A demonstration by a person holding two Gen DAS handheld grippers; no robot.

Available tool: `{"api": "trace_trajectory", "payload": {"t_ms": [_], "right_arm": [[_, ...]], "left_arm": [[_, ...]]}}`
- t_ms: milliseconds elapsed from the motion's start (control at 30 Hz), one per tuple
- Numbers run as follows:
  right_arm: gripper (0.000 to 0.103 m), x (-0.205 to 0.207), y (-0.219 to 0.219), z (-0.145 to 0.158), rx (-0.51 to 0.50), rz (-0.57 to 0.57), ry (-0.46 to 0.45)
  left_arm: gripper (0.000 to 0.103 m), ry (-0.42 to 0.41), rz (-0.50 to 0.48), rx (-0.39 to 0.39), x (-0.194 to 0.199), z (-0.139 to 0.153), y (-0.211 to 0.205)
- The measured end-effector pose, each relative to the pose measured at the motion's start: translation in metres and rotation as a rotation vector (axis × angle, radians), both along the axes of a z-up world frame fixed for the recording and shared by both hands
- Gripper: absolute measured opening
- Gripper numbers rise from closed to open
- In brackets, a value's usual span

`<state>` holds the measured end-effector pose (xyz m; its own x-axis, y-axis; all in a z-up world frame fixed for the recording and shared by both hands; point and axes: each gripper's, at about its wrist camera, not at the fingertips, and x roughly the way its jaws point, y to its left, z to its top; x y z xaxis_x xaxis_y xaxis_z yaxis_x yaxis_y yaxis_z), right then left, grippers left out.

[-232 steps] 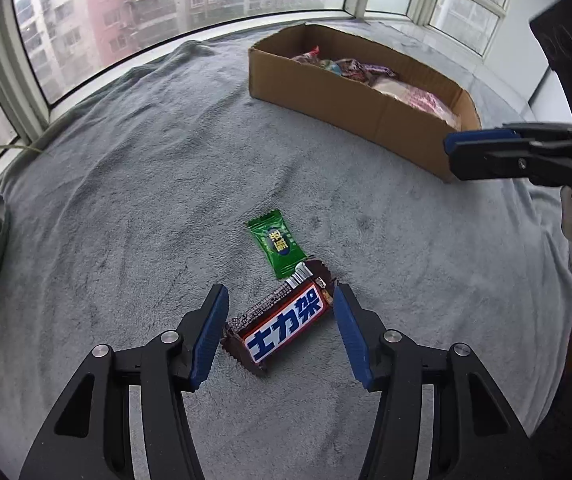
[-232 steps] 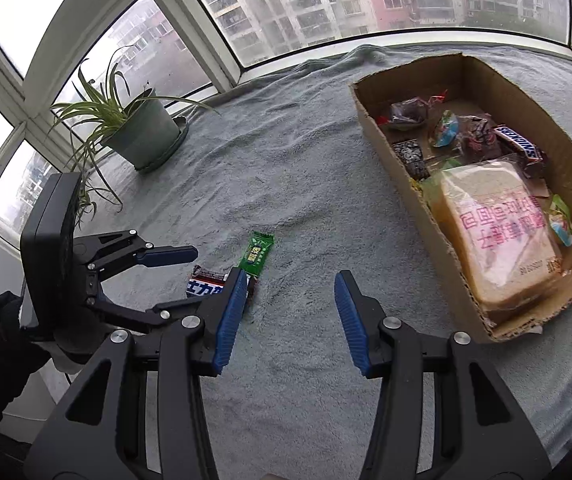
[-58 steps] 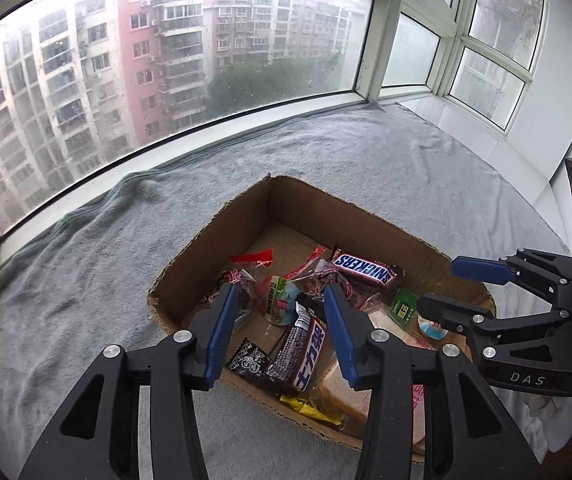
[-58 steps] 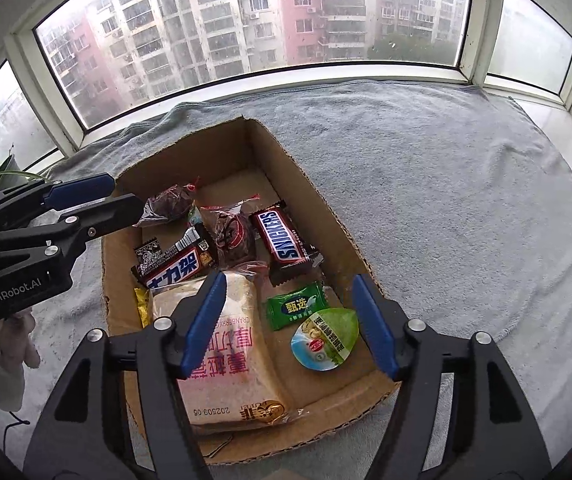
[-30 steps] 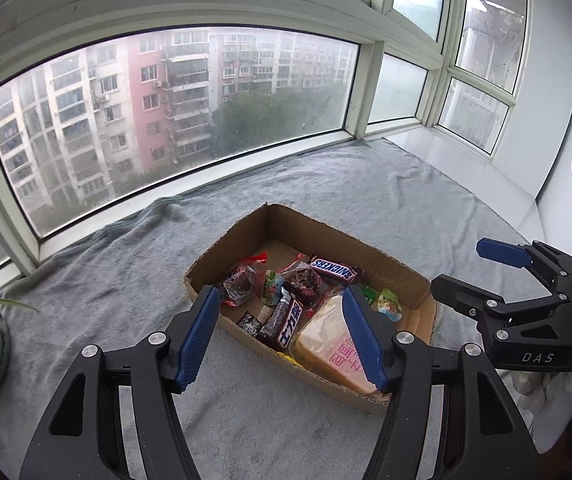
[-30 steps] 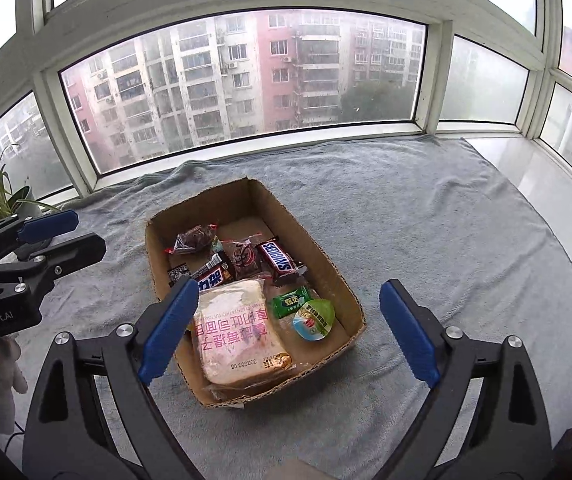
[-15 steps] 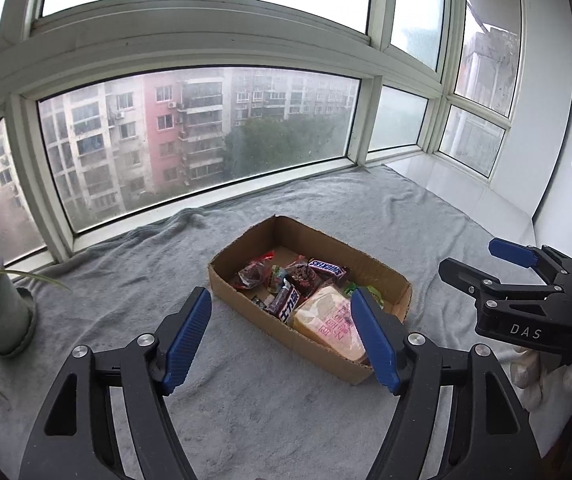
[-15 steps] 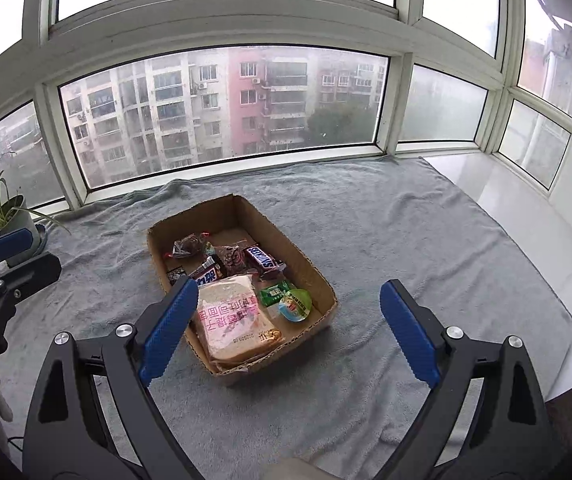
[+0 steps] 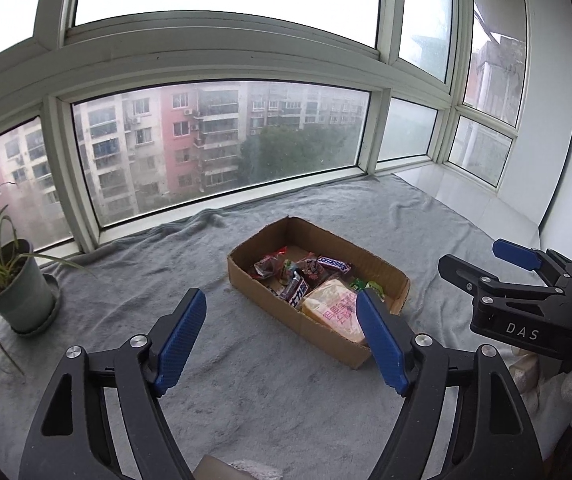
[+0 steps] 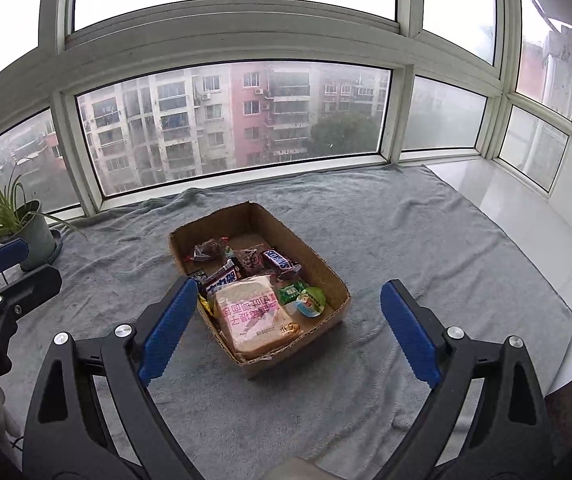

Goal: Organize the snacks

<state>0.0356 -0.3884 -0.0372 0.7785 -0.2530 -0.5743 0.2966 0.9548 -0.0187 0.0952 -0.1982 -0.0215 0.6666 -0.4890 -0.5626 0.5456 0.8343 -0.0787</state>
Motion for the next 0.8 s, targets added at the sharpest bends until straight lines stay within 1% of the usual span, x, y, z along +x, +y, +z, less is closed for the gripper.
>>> {"api": "trace_trajectory", "payload": {"t_ms": [133, 800], "right_arm": [[0.095, -0.0003, 0.005, 0.0013, -0.013, 0.007, -0.002], [0.095, 0.0004, 0.0083, 0.0001, -0.017, 0.011, 0.002]], "left_arm": [[0.078, -0.01, 0.007, -0.002, -0.0022, 0.0031, 0.0034], [0.078, -0.003, 0.012, -0.001, -0.0036, 0.0017, 0.0057]]}}
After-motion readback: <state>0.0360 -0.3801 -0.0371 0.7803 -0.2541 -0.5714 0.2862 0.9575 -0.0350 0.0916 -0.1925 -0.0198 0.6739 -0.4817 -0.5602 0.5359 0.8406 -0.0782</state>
